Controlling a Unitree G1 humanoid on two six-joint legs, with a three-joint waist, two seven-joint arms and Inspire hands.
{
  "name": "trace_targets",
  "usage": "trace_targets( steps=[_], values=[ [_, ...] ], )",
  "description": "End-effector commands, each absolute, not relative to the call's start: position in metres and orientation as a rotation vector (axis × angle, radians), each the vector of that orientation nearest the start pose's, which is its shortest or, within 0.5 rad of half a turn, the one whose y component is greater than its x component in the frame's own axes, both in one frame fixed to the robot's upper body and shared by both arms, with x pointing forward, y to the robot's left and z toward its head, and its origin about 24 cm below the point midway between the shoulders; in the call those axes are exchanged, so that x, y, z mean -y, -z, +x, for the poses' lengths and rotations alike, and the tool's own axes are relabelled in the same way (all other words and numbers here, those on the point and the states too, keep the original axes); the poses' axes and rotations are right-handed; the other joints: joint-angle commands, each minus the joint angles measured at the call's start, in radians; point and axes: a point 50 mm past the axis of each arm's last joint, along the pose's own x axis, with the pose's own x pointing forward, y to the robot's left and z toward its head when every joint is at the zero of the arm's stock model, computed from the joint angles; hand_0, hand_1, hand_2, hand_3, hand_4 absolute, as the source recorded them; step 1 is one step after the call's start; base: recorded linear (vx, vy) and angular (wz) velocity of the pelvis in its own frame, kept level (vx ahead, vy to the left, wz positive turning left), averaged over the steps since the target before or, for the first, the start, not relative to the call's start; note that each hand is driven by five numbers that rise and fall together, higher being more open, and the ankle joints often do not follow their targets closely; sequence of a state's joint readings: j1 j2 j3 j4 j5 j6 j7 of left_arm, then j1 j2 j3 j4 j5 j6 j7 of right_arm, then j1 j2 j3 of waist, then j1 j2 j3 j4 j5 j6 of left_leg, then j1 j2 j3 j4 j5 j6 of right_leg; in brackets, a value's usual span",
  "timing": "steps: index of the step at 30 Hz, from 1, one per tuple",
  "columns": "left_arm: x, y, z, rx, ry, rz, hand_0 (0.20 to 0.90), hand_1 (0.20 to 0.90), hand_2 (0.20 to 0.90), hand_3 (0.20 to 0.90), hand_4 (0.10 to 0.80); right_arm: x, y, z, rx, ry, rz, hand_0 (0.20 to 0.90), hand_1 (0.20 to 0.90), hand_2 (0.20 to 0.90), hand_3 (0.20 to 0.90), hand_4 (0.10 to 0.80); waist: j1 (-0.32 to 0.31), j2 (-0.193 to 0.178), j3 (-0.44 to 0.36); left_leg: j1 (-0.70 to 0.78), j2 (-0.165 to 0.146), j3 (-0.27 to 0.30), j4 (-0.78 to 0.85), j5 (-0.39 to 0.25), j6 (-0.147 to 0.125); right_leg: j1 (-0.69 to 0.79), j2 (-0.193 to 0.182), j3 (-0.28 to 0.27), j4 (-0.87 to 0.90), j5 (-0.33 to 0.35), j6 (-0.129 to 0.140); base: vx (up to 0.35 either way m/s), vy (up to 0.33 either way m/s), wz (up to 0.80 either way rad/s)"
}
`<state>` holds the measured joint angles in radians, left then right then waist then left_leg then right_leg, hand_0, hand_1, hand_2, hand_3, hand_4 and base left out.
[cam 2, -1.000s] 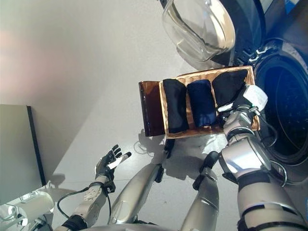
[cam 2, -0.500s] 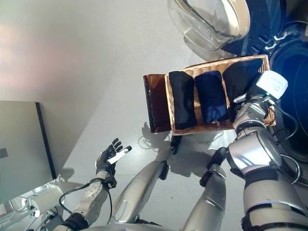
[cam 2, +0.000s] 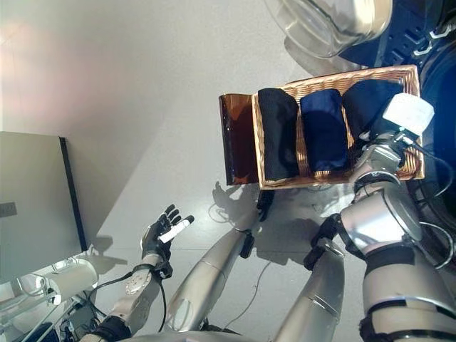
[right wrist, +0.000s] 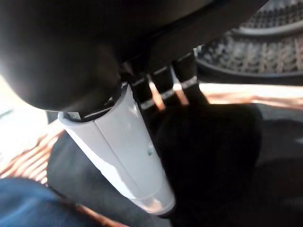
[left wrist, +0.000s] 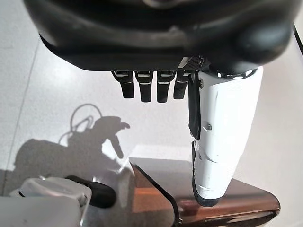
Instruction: Pick up the clothes and place them into the washing machine
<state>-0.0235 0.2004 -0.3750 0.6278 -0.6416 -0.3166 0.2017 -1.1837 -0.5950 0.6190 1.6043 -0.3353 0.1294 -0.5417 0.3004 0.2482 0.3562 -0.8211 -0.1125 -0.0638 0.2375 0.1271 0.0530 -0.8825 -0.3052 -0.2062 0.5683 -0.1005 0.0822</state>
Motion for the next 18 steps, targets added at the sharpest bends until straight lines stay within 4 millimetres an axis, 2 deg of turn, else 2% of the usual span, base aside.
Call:
trace_targets(
  steps=[1,9,18],
  values=[
    [-0.186,0.071,0.208,-0.364,-0.277,-0.263,0.900,0.900,0.900,0.900,0.800,0.312,-0.178,0.384,-0.211,0.684,-1.437,0.200,0.200,0.200,0.200,0.300,0.015,0.040,0.039,-0.052,-0.021,0.026,0.096,-0.103,-0.066,0.156,0.036,0.010,-0.103,0.007,-0.002,0.000,0.000,0.00],
    [-0.194,0.074,0.209,-0.379,-0.317,-0.248,0.900,0.900,0.900,0.900,0.800,0.311,-0.178,0.384,-0.209,0.711,-1.356,0.200,0.200,0.200,0.200,0.300,-0.008,0.031,0.037,0.003,-0.015,0.034,0.066,-0.094,-0.071,0.195,0.040,0.021,-0.116,0.004,-0.004,-0.011,0.015,0.00],
    [-0.203,0.086,0.197,-0.444,-0.363,-0.222,0.900,0.900,0.900,0.900,0.800,0.317,-0.183,0.382,-0.184,0.769,-1.255,0.200,0.200,0.200,0.200,0.300,-0.045,-0.014,0.016,0.113,0.010,0.053,0.004,-0.083,-0.070,0.301,0.062,0.026,-0.210,0.043,0.002,-0.013,0.002,-0.17]
  ],
)
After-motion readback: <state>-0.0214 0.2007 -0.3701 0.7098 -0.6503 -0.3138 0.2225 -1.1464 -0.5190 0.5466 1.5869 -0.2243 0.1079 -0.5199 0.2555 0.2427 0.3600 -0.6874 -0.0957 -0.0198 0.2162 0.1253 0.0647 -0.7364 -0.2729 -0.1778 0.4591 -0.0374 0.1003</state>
